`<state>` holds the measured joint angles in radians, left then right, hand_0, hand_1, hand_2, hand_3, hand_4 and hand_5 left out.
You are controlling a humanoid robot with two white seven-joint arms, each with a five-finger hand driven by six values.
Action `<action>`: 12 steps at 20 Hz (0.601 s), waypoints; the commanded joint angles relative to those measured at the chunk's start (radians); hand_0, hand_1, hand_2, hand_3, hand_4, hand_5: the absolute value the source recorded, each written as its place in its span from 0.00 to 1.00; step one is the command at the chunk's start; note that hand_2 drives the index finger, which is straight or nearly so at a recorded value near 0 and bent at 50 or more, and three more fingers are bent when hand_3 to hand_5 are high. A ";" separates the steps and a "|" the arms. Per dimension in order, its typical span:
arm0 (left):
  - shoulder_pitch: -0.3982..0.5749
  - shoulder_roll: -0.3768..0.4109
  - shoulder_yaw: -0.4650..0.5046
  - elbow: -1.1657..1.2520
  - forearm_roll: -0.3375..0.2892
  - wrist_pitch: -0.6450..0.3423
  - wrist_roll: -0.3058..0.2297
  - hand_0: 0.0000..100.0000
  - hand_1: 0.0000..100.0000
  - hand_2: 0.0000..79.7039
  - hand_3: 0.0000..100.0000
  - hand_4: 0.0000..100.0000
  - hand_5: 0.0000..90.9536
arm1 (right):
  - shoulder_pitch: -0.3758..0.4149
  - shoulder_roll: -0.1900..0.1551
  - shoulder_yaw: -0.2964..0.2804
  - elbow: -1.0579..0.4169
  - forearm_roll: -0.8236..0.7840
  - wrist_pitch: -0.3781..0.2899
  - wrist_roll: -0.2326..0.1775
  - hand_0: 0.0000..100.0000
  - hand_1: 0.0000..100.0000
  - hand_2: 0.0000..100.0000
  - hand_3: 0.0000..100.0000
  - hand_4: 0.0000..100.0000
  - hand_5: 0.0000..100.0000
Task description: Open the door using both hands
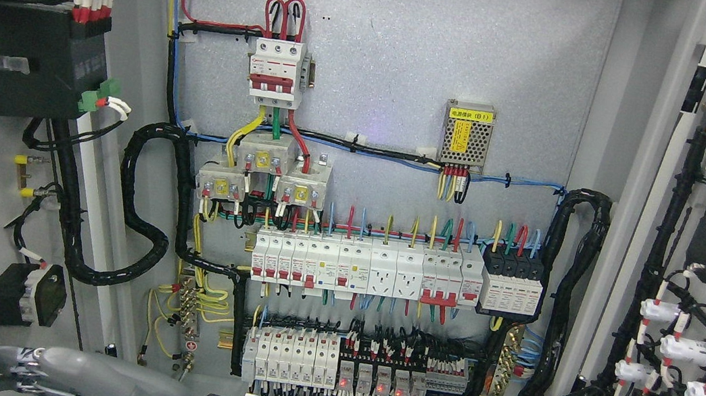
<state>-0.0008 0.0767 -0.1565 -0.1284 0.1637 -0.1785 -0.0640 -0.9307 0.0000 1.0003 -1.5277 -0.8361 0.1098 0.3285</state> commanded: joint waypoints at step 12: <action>0.066 0.020 -0.001 -0.199 -0.003 -0.003 -0.016 0.30 0.00 0.03 0.03 0.04 0.00 | 0.299 0.000 -0.204 -0.249 0.055 -0.083 -0.006 0.22 0.00 0.00 0.00 0.00 0.00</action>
<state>0.0126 0.0819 -0.1567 -0.1766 0.1624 -0.1827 -0.0679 -0.7406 0.0000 0.8845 -1.6420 -0.7874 0.0671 0.3222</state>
